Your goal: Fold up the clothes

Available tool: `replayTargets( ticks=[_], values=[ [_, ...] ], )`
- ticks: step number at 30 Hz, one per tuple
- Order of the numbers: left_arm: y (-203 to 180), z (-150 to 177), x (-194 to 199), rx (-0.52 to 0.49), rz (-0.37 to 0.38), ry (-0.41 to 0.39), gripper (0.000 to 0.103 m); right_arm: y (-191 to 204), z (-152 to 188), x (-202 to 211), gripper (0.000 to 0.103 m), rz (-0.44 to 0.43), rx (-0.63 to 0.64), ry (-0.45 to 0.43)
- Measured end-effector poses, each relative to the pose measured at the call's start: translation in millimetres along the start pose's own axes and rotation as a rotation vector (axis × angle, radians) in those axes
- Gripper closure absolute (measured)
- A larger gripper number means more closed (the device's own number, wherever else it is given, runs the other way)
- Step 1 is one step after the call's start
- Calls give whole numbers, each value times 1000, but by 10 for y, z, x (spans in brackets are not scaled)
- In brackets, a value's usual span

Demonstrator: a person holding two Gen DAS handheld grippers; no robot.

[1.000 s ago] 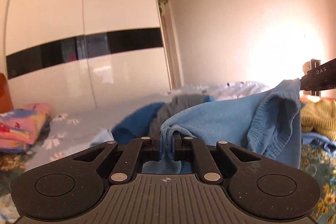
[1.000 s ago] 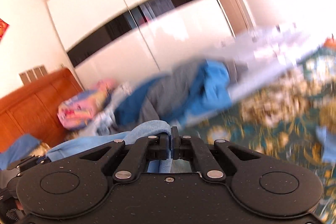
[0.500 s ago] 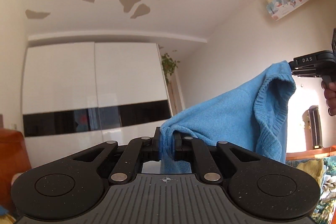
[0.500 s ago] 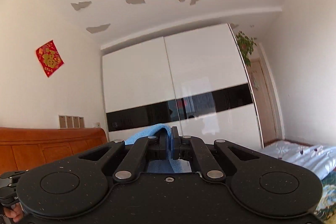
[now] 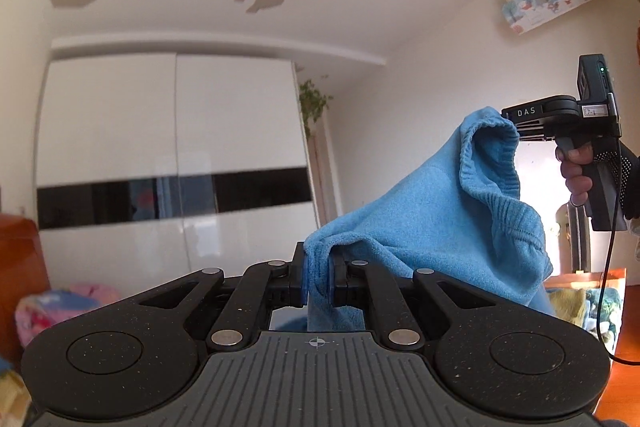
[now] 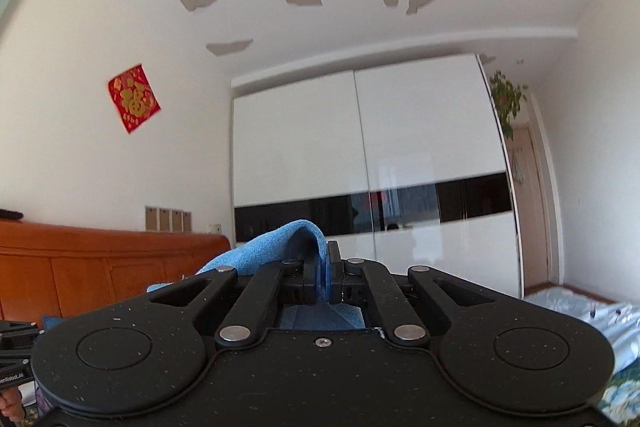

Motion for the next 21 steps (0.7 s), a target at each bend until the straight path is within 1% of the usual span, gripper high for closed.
replayTargets(
  ticks=[3, 6, 8, 12, 14, 17, 19, 21],
  values=[
    [134, 496, -439, 44, -29, 135, 96, -68, 491, -555, 100, 17, -16, 132],
    [308, 1049, -905, 137, -36, 273, 96, -124, 1128, -1213, 100, 34, -47, 293],
    [438, 1430, -1158, 190, -54, 357, 96, -174, 1543, -1609, 100, 39, -80, 385],
    [742, 2096, -1553, 270, -82, 491, 96, -209, 2452, -2368, 100, 63, -126, 572],
    [899, 2300, -1720, 297, -103, 530, 96, -200, 2767, -2684, 100, 76, -138, 635],
    [1162, 2548, -1866, 345, -135, 554, 96, -121, 3074, -3184, 100, 78, -168, 696],
    [1305, 2694, -1918, 369, -155, 562, 96, -102, 3208, -3462, 100, 73, -169, 720],
    [1420, 2783, -2007, 374, -178, 570, 96, -41, 3226, -3751, 100, 59, -149, 732]
  ],
)
Point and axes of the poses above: each gripper's, at about its wrist camera, not at the fingertips, and x roughly against the way its jaws point, y to its left, z to its underside, the point moved 3 cm from there along -x, roughly the way its jaws point, and after that the axes turned 11 degrees about y, right-handed, at the moved point
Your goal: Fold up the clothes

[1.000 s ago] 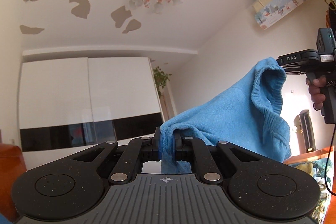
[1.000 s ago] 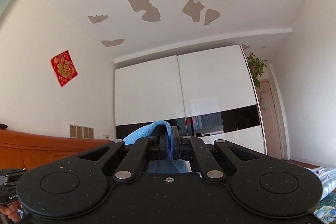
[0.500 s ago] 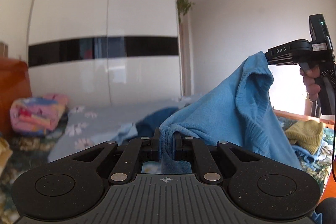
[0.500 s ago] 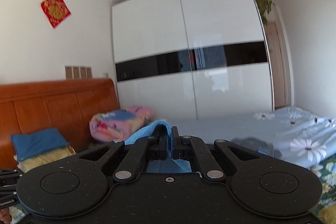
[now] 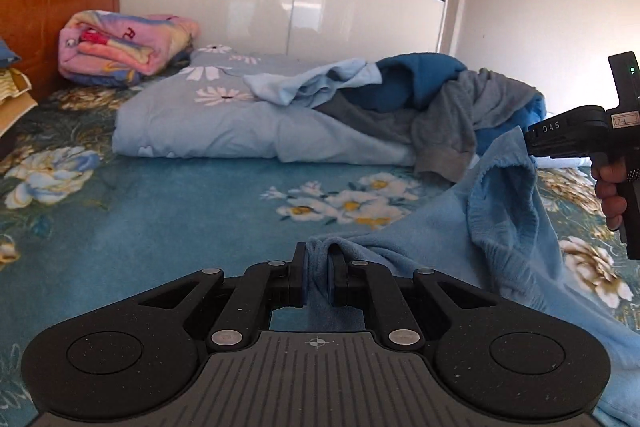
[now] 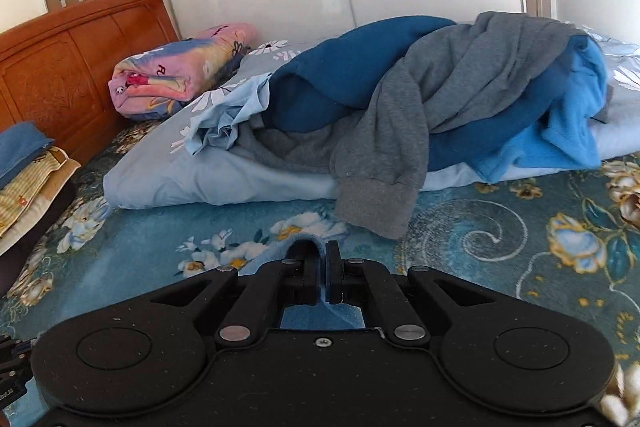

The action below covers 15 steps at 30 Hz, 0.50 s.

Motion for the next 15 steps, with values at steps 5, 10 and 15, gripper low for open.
replayTargets(
  ticks=[5, 10, 15],
  values=[
    [308, 58, -377, 72, -30, 54, 96, 205, -270, -592, 100, -9, 63, 50],
    [422, 181, -612, 59, -43, 116, 96, 301, -155, -1136, 100, 16, 77, 145],
    [455, 194, -591, 58, -20, 144, 94, 228, -65, -1336, 99, 23, 18, 198]
  ],
)
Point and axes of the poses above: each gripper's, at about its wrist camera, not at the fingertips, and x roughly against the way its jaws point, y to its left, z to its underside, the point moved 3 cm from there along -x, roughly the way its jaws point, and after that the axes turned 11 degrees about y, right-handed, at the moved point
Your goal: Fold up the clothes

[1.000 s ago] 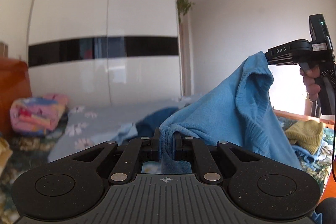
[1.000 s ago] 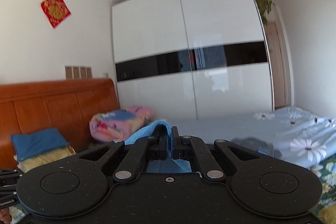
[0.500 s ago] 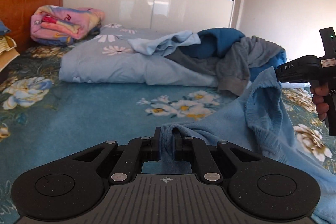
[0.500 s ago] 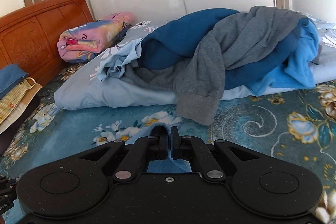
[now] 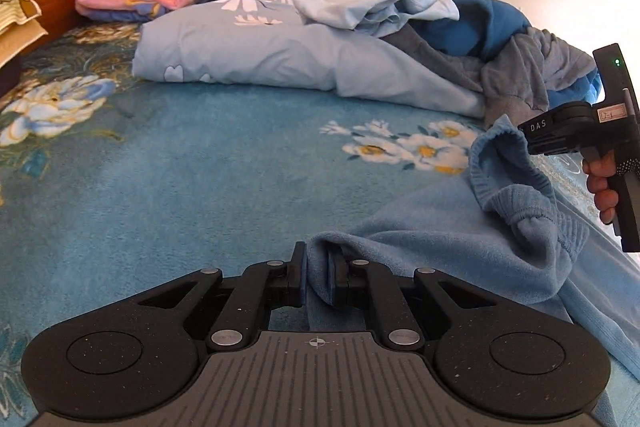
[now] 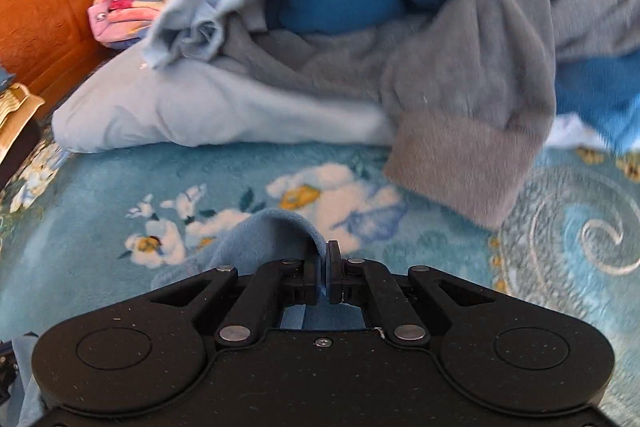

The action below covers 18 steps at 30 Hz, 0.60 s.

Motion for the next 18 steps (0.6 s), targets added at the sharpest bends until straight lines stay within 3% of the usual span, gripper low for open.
replayTargets(
  ticks=[1, 2, 3, 7, 9, 12, 18],
  values=[
    [-3, 10, 40, -4, 0, 3, 90, 0, -4, 36, 97, -6, 2, 1],
    [-5, 26, 96, -3, -2, 9, 79, 4, -8, 86, 95, -12, 6, 4],
    [-11, 44, 154, -2, -2, 15, 59, 10, -9, 156, 94, -13, 13, 3],
    [-146, 172, 501, -63, 10, -11, 45, -47, 74, 563, 93, -29, 33, -24],
    [-256, 224, 663, -109, -3, -33, 30, -130, 209, 849, 92, -48, 27, -45],
    [-485, 235, 783, -171, 22, -52, 26, -358, 592, 1336, 84, -84, 6, -71],
    [-980, 91, 579, -234, 72, -39, 24, -780, 1713, 1946, 75, 38, 59, 24]
  ],
)
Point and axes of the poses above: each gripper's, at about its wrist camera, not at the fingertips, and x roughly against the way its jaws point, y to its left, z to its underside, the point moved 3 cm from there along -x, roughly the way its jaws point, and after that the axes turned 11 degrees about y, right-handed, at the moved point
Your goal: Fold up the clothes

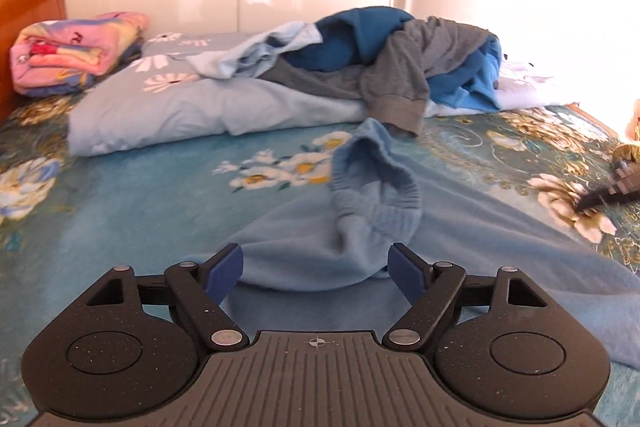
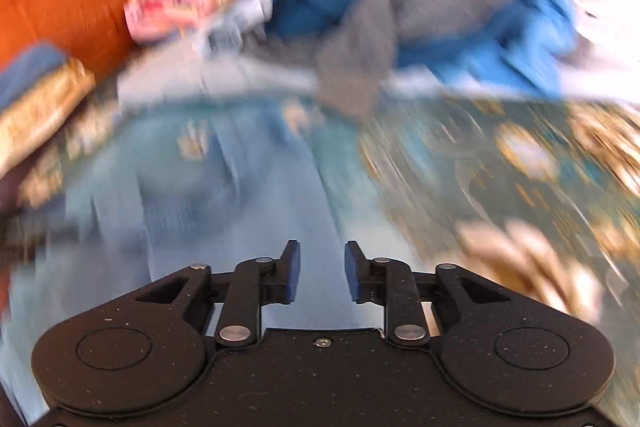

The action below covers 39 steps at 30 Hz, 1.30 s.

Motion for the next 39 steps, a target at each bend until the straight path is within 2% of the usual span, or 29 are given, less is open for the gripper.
replayTargets(
  ticks=[3, 6, 9, 13, 14, 15, 17, 19, 20, 21, 24, 29, 34, 39],
  values=[
    [-138, -96, -171, -8, 21, 13, 24, -182, 488, 126, 70, 40, -28, 46],
    [-231, -164, -346, -26, 11, 33, 23, -301, 836, 176, 70, 9, -121, 57],
    [-247, -185, -481, -32, -14, 52, 23, -283, 962, 164, 63, -7, -147, 48],
    [-230, -183, -551, -10, -2, 54, 25, -259, 1017, 104, 61, 15, -151, 35],
    [-221, -184, -554, -2, 5, 52, 33, -247, 1013, 102, 61, 17, -151, 34],
    [-212, -187, -555, 9, 12, 51, 48, -224, 1015, 104, 60, 11, -149, 35],
    [-199, -205, -547, 33, 17, 47, 57, -174, 1015, 104, 63, -13, -140, 36],
    [-194, -229, -526, 47, 12, 36, 68, -141, 1025, 94, 80, -15, -135, 37],
    [-190, -243, -506, 52, 4, 27, 76, -136, 1029, 87, 85, -9, -137, 36],
    [-187, -257, -486, 57, -4, 18, 84, -139, 1032, 86, 98, -11, -142, 35],
    [-120, -332, -372, 100, -34, -31, 91, -164, 1029, 113, 99, -25, -153, 26],
    [177, -545, -72, 212, -51, -131, 92, -391, 790, 194, 99, 32, -153, -7],
    [541, -649, 171, 262, -120, -186, 92, -664, 171, 252, 100, 148, -92, -68],
    [921, -664, 246, 303, -209, -197, 92, -795, -490, 194, 100, 212, -20, -130]
  ],
)
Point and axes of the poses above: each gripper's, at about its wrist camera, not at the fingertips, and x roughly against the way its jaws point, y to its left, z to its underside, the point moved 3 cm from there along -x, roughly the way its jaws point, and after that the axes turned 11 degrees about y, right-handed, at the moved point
